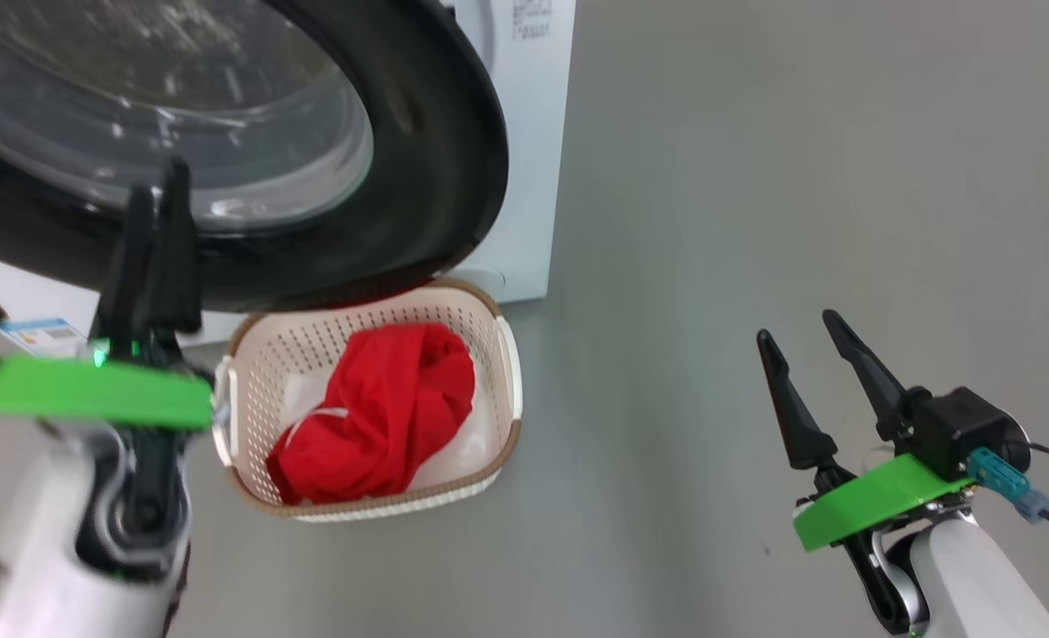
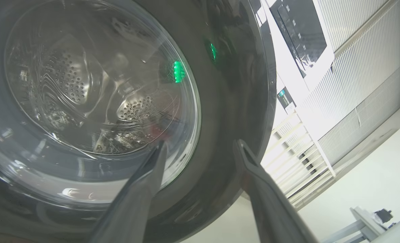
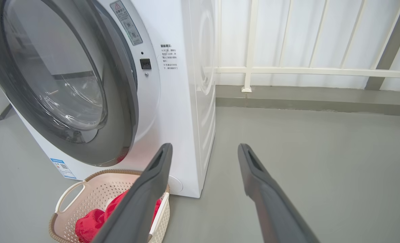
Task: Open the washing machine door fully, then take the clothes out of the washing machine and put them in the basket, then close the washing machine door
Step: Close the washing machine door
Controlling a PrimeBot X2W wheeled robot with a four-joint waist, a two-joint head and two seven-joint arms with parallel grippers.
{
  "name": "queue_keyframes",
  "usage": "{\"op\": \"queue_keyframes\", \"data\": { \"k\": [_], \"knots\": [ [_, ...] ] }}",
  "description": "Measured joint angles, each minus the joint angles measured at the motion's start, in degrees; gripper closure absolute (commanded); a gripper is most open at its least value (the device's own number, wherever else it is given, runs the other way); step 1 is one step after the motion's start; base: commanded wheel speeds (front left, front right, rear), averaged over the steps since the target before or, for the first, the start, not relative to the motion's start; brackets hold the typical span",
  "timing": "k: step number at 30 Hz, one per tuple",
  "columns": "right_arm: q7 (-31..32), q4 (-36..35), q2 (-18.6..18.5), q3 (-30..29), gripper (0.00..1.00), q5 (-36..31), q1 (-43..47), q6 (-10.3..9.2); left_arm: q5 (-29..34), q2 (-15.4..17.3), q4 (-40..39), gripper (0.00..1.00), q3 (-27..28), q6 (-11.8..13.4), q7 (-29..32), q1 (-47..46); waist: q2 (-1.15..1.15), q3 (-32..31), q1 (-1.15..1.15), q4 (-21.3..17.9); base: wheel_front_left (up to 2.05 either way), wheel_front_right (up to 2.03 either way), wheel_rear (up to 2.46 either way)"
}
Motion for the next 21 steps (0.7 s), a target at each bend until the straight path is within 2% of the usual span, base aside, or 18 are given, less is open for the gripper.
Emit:
{"op": "queue_keyframes", "data": {
  "k": [5,10,16,21],
  "knots": [
    [0.0,-2.8,0.7,-2.4,0.00,-0.8,3.0,0.00,12.8,1.1,-4.5,0.00,-0.7,2.5,-0.6,8.4,0.00,-3.3,0.00,0.4,0.00,0.00,0.00],
    [0.0,-7.2,1.0,-4.5,0.00,-1.3,5.7,0.00,25.9,0.4,-9.9,0.00,2.8,4.9,-0.7,16.2,0.00,-6.1,0.00,1.0,0.00,0.00,0.00],
    [0.0,-9.3,2.0,-6.4,0.00,-2.3,8.9,0.00,36.6,-1.8,-11.4,0.00,6.6,4.8,-0.7,24.5,0.00,-9.0,0.00,1.7,0.00,0.00,0.00],
    [0.0,-9.7,2.3,-6.8,0.00,-2.3,11.1,0.00,43.2,-2.9,-11.9,0.00,7.5,3.5,-0.7,31.0,0.00,-11.4,0.00,2.0,0.00,0.00,0.00]
  ]
}}
